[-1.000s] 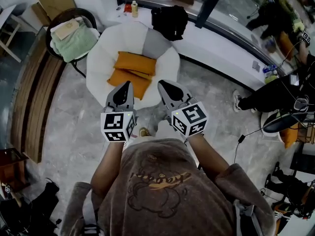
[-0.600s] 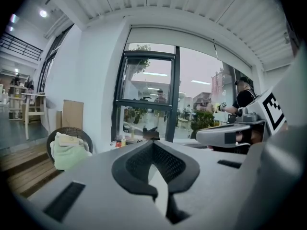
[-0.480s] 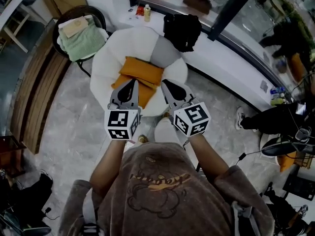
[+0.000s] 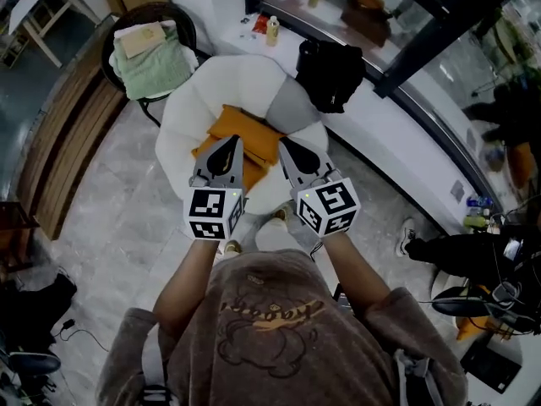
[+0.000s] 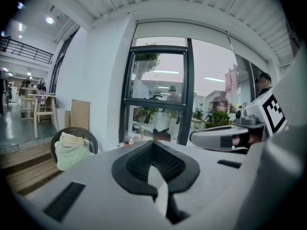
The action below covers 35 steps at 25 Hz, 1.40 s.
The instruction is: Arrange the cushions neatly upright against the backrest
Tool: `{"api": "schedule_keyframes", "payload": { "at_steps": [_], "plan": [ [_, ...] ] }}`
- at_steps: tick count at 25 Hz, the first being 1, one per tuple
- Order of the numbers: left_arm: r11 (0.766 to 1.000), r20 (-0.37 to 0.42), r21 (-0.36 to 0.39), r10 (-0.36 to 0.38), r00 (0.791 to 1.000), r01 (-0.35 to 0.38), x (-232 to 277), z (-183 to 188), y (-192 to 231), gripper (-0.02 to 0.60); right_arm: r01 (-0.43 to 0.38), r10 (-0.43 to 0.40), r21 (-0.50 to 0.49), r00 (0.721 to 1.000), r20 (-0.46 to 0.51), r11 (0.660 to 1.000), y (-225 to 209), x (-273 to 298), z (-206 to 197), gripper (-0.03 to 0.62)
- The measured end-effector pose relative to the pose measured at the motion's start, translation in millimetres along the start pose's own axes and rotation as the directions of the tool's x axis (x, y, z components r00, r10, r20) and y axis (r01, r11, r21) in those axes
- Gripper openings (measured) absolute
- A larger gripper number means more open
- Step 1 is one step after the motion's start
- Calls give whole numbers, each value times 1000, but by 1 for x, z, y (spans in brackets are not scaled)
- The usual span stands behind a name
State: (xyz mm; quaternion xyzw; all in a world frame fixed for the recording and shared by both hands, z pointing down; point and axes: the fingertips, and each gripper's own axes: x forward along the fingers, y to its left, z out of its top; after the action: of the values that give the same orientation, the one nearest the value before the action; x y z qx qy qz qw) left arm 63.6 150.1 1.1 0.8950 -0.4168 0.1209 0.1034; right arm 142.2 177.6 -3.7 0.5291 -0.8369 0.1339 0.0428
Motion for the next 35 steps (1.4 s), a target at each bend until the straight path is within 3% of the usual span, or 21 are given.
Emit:
{"api": "schedule_keyframes", "payload": {
  "at_steps": [6,11,23,35],
  "plan": [
    [995,-10,-19,95,995,-95,32,-1,6,5,-80,80,-12,997,-16,997,-30,17,-2,21],
    [991,-28,-37,126,992,-127,45,-7,25,5,-103,103,-6,994,-33,995,-39,41,-7,21],
    [994,-47,-45,94,995,-96,87,-16,73,5,-71,73,28,995,-61,997,-52,103,-21,21],
    [998,-80,-33,52,995,-54,135,-60,132,5,-38,40,21,997,-71,999,-62,176,-61,21]
  ]
}}
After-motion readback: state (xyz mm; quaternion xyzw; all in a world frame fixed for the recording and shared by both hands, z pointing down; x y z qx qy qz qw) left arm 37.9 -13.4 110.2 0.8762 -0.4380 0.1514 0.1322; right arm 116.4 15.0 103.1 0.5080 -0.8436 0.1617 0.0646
